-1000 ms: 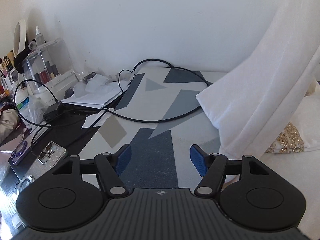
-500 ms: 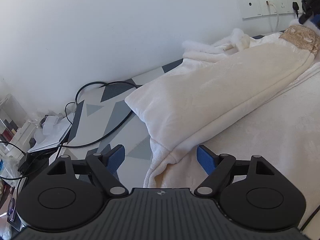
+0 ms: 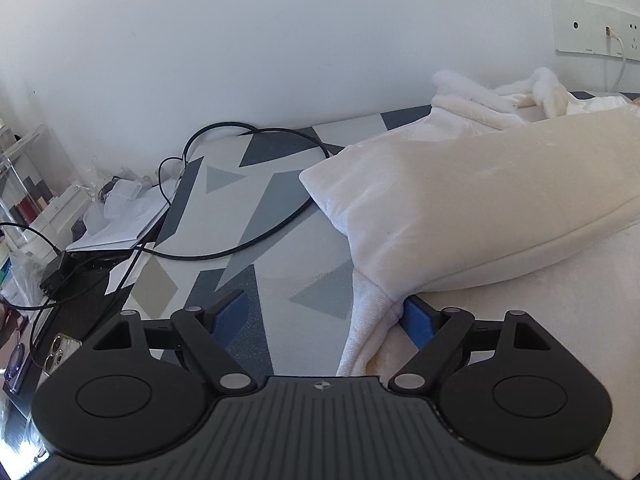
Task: Fold clothes
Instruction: 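Lay the cuff sleeve across the robe and open the right gripper, then move both open grippers along the robe to its hanging hem edge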
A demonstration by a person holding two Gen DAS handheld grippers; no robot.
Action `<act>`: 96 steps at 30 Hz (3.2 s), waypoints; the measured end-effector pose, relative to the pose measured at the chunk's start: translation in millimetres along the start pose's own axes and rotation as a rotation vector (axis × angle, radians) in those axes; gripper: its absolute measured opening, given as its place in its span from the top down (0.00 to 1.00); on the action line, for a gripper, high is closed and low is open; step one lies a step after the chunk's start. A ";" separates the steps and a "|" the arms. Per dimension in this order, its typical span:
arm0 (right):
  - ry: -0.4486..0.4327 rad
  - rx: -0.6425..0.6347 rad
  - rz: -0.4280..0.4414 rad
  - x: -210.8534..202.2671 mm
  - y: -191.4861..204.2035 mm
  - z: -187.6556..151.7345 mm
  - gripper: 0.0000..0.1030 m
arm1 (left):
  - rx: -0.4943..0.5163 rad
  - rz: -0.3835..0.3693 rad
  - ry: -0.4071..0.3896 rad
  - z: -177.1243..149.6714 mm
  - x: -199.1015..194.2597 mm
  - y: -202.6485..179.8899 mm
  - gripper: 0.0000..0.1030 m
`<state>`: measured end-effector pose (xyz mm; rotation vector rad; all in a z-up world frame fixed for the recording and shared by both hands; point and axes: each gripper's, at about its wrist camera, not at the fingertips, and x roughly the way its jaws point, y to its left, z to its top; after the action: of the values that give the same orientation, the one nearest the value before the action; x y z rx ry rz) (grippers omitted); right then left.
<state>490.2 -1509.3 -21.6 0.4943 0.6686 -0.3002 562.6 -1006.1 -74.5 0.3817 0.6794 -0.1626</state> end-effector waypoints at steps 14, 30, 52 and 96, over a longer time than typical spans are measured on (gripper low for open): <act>-0.089 0.186 -0.128 -30.7 -36.3 -31.8 0.51 | -0.050 -0.046 0.056 5.3 -8.3 15.7 0.11; -0.239 0.290 -0.293 -168.5 -32.0 -125.3 0.01 | -0.332 -0.146 0.173 0.9 -36.9 62.0 0.07; -0.081 0.184 -0.398 -214.0 -29.6 -189.1 0.01 | -0.315 -0.177 0.322 -69.8 -106.1 24.7 0.03; 0.063 -0.045 -0.371 -161.0 -58.6 -236.0 0.01 | -0.294 -0.157 0.336 -117.2 -144.1 -11.9 0.00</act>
<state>223.7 -1417.2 -95.8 0.3358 0.8264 -0.6195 380.6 -967.4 -69.3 0.0707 1.0509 -0.1456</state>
